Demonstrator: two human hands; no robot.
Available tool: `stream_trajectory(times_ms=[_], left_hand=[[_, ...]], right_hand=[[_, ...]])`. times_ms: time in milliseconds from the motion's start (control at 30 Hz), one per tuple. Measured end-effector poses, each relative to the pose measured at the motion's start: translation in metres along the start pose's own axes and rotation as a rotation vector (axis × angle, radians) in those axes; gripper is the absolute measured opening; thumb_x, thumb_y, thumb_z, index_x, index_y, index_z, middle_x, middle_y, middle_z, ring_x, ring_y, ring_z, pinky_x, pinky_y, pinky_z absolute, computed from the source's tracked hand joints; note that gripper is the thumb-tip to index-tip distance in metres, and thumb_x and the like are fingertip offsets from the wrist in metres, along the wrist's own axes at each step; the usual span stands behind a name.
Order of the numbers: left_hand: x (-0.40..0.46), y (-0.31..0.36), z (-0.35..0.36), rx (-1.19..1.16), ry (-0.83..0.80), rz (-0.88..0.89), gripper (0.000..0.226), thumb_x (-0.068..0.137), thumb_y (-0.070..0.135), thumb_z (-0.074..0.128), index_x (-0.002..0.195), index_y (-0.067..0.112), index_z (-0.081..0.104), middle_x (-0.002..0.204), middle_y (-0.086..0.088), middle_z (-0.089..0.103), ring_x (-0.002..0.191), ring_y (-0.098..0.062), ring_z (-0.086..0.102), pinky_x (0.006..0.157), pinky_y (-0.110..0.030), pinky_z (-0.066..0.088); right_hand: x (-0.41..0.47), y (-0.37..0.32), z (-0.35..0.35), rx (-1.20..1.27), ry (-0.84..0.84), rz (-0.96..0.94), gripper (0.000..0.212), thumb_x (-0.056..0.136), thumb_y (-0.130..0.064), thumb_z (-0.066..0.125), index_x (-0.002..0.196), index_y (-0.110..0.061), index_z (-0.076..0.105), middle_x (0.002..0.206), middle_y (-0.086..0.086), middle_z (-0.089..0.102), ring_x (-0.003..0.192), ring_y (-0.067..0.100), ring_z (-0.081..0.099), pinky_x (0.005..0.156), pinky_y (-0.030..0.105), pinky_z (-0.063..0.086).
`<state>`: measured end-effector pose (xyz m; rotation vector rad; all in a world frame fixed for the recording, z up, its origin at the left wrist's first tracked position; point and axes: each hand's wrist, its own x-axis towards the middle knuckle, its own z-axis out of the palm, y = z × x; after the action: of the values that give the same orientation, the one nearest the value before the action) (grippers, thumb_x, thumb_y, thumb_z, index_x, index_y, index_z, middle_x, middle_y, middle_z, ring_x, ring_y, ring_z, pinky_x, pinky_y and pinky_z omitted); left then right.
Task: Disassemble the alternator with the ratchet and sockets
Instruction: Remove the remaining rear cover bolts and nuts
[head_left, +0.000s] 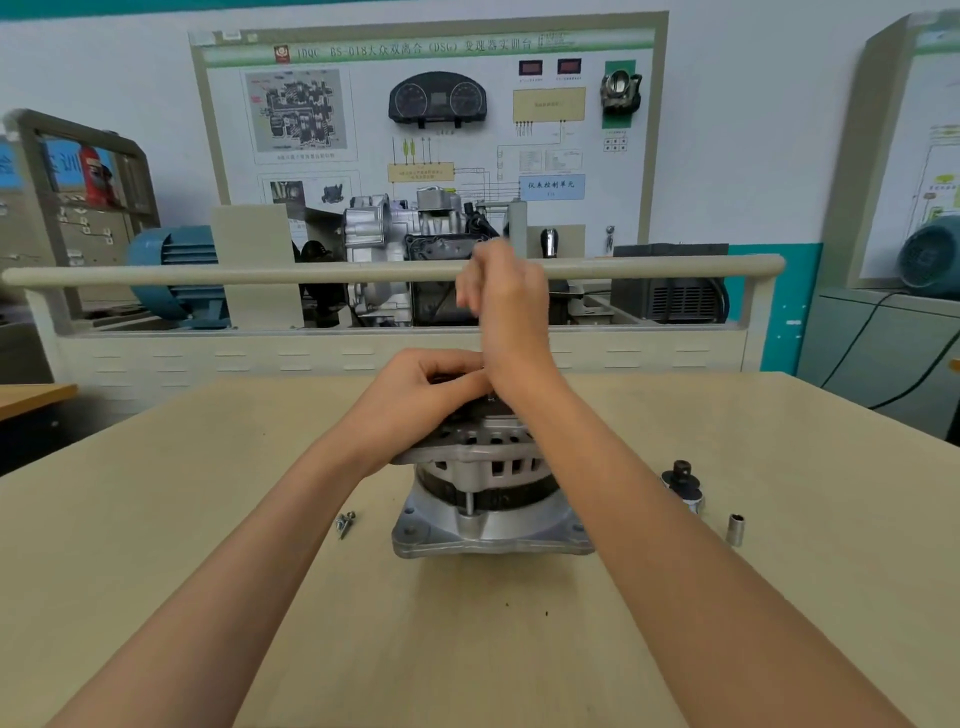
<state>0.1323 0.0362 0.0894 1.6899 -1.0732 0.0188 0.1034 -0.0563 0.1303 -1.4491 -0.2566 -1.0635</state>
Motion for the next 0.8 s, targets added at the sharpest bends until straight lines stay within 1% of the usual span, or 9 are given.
stream_trajectory(times_ms=[100,167,267,333,400,433,500,667,800], left_hand=[[0.000,-0.003,-0.002,-0.048,-0.013,-0.018,0.017,0.091,0.019,0.059,0.096,0.026,0.074,0.092,0.010,0.075,0.088,-0.004,0.069,0.075,-0.012,0.051],[-0.001,-0.004,-0.002,-0.084,0.006,-0.018,0.016,0.090,0.017,0.060,0.096,0.022,0.074,0.091,0.008,0.075,0.088,-0.005,0.069,0.074,-0.012,0.051],[-0.003,-0.003,-0.001,-0.066,0.029,0.009,0.024,0.089,0.007,0.059,0.080,0.022,0.075,0.074,0.009,0.074,0.071,0.000,0.068,0.064,-0.010,0.048],[-0.002,-0.005,-0.002,-0.013,0.077,0.001,0.041,0.086,-0.005,0.056,0.061,0.023,0.071,0.056,0.009,0.068,0.054,0.002,0.060,0.053,-0.011,0.045],[0.000,-0.005,-0.001,0.042,0.086,-0.022,0.039,0.085,-0.009,0.053,0.057,0.017,0.066,0.049,0.008,0.062,0.046,0.002,0.054,0.048,-0.012,0.042],[0.001,-0.004,0.000,0.045,0.077,-0.019,0.041,0.085,-0.009,0.053,0.056,0.018,0.066,0.048,0.009,0.062,0.046,0.003,0.054,0.047,-0.011,0.042],[0.001,-0.001,0.000,0.003,0.046,0.000,0.045,0.085,-0.004,0.056,0.056,0.026,0.070,0.055,0.012,0.067,0.052,0.005,0.060,0.051,-0.008,0.043],[0.001,-0.001,-0.001,-0.026,-0.011,-0.008,0.016,0.090,0.020,0.061,0.100,0.022,0.074,0.092,0.011,0.074,0.089,-0.003,0.069,0.073,-0.011,0.051],[0.001,-0.006,-0.005,-0.055,-0.020,-0.040,0.018,0.091,0.020,0.059,0.102,0.020,0.073,0.096,0.006,0.075,0.092,-0.008,0.069,0.079,-0.015,0.053]], right_hand=[[0.015,0.003,-0.010,0.467,-0.110,0.290,0.059,0.095,-0.017,0.029,0.035,-0.016,0.034,0.042,0.004,0.038,0.050,0.017,0.043,0.074,0.030,0.043],[0.013,0.003,-0.008,0.507,-0.123,0.297,0.059,0.095,-0.016,0.028,0.037,-0.015,0.036,0.041,0.002,0.041,0.052,0.017,0.046,0.073,0.029,0.045],[-0.005,0.006,0.000,0.078,0.005,-0.034,0.048,0.094,-0.015,0.030,0.048,-0.013,0.042,0.050,-0.007,0.047,0.055,0.004,0.050,0.076,0.022,0.044],[-0.020,0.013,0.002,-0.516,0.164,-0.360,0.033,0.087,-0.024,0.032,0.060,-0.013,0.047,0.065,-0.006,0.046,0.068,0.007,0.047,0.077,0.023,0.037],[-0.030,0.017,0.003,-0.975,0.354,-0.455,0.026,0.080,-0.029,0.037,0.072,-0.011,0.054,0.078,0.000,0.047,0.080,0.017,0.041,0.083,0.029,0.031],[-0.030,0.017,0.003,-0.997,0.403,-0.435,0.024,0.079,-0.030,0.039,0.072,-0.012,0.054,0.080,0.000,0.046,0.082,0.018,0.039,0.085,0.030,0.029],[-0.023,0.011,0.001,-0.751,0.341,-0.347,0.021,0.078,-0.028,0.040,0.061,-0.016,0.046,0.071,-0.004,0.043,0.075,0.015,0.039,0.079,0.029,0.029],[0.007,0.002,-0.011,0.095,0.014,0.103,0.046,0.090,-0.019,0.035,0.044,-0.014,0.035,0.044,-0.002,0.035,0.050,0.011,0.036,0.062,0.025,0.037],[0.015,0.009,-0.007,0.274,-0.140,0.143,0.060,0.096,-0.014,0.028,0.036,-0.017,0.033,0.040,-0.001,0.035,0.046,0.011,0.039,0.067,0.025,0.041]])
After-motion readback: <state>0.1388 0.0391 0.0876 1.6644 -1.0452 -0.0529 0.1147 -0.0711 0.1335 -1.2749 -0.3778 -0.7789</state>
